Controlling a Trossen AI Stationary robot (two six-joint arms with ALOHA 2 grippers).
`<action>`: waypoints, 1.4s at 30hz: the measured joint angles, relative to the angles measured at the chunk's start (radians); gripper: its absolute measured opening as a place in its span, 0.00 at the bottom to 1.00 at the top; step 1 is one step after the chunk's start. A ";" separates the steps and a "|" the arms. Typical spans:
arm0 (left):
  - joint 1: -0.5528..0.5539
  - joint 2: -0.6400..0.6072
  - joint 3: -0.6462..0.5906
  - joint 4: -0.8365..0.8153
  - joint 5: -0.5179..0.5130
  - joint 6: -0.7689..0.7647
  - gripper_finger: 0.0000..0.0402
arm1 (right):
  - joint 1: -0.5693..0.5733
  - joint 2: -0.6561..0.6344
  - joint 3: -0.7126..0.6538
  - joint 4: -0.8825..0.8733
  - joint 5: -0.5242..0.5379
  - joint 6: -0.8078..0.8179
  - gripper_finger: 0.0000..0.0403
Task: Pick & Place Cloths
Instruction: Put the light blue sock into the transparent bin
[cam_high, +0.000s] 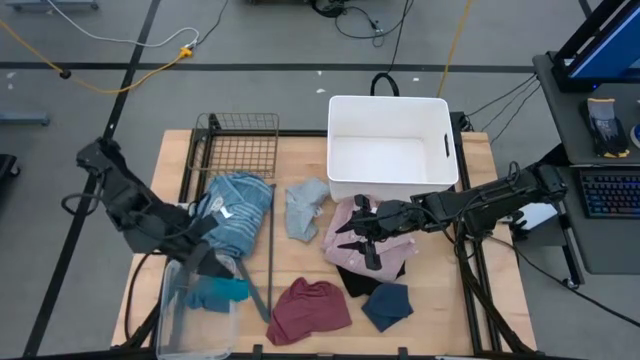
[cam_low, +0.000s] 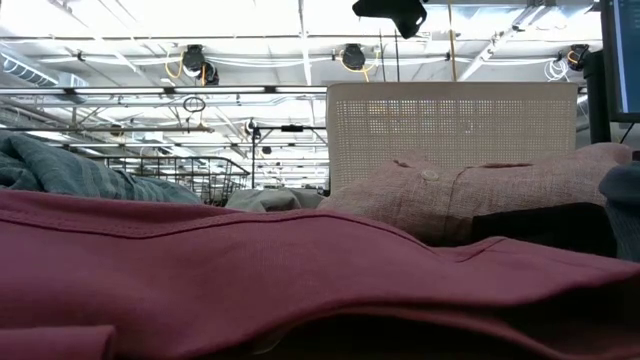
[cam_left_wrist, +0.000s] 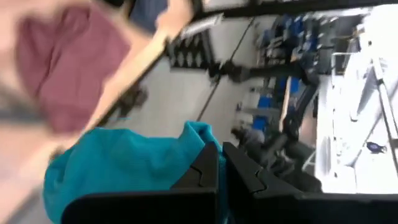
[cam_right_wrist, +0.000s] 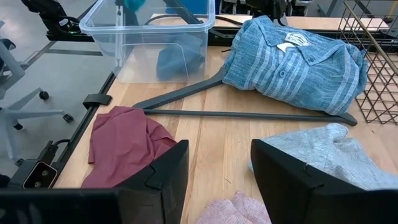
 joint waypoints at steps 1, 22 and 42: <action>-0.009 -0.007 0.000 -0.029 0.026 -0.042 0.00 | 0.000 0.000 0.000 0.000 0.000 0.000 0.41; -0.122 0.079 0.000 -0.445 0.244 -0.172 0.00 | -0.002 0.000 0.000 0.000 0.004 0.000 0.40; -0.178 0.290 0.000 -0.653 0.190 -0.127 0.00 | -0.002 0.000 0.000 0.007 0.001 0.000 0.40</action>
